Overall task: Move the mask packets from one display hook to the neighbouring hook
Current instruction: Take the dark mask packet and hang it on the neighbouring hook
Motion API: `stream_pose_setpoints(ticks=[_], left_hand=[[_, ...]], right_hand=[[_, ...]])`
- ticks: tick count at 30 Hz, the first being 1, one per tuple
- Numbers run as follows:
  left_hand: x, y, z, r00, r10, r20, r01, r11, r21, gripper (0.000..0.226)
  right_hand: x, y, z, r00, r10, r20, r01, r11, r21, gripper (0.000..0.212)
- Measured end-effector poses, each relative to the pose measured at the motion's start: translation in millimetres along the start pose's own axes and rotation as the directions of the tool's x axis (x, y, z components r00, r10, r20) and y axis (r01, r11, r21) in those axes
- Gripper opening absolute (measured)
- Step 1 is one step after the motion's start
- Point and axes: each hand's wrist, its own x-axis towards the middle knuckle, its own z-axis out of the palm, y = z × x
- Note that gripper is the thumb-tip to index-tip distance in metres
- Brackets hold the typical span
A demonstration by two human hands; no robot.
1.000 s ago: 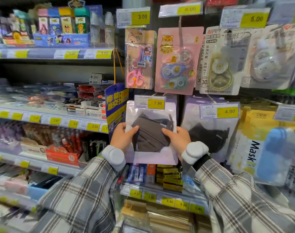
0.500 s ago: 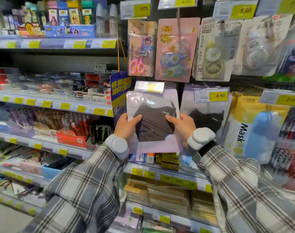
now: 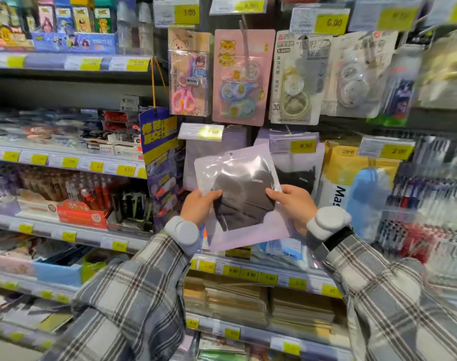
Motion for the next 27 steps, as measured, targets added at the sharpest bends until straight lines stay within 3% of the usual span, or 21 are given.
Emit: stream_pose_setpoints(ticks=[5, 9, 13, 17, 22, 25, 27], left_hand=[[-4, -22, 4, 0.998, -0.063, -0.024, 0.061, 0.996, -0.064, 0.008], [-7, -32, 8, 0.994, -0.1, -0.034, 0.096, 0.989, -0.117, 0.007], [-10, -36, 19, 0.995, -0.102, 0.009, 0.102, 0.993, -0.052, 0.012], [-12, -35, 36, 0.995, -0.094, 0.043, 0.095, 0.995, -0.034, 0.006], [-13, -30, 52, 0.998, -0.027, 0.055, 0.022, 0.994, 0.103, 0.021], [-16, -26, 64, 0.991, -0.009, 0.133, -0.007, 0.993, 0.119, 0.003], [-15, -22, 69, 0.986, -0.002, 0.165, -0.018, 0.993, 0.118, 0.007]], right_hand=[[1, 7, -5, 0.999, -0.011, 0.043, 0.014, 0.997, -0.075, 0.01], [-4, 13, -9, 0.997, 0.005, 0.072, 0.001, 0.996, -0.088, 0.017], [-9, 19, -18, 0.995, 0.012, 0.103, -0.006, 0.998, -0.059, 0.02], [-11, 25, -30, 0.998, 0.029, 0.062, -0.028, 1.0, -0.004, 0.041], [-12, 25, -48, 0.998, 0.041, 0.053, -0.046, 0.994, 0.102, 0.009], [-10, 27, -58, 0.999, 0.044, -0.008, -0.043, 0.994, 0.105, 0.009], [-6, 30, -65, 0.997, 0.06, -0.053, -0.055, 0.994, 0.094, 0.019]])
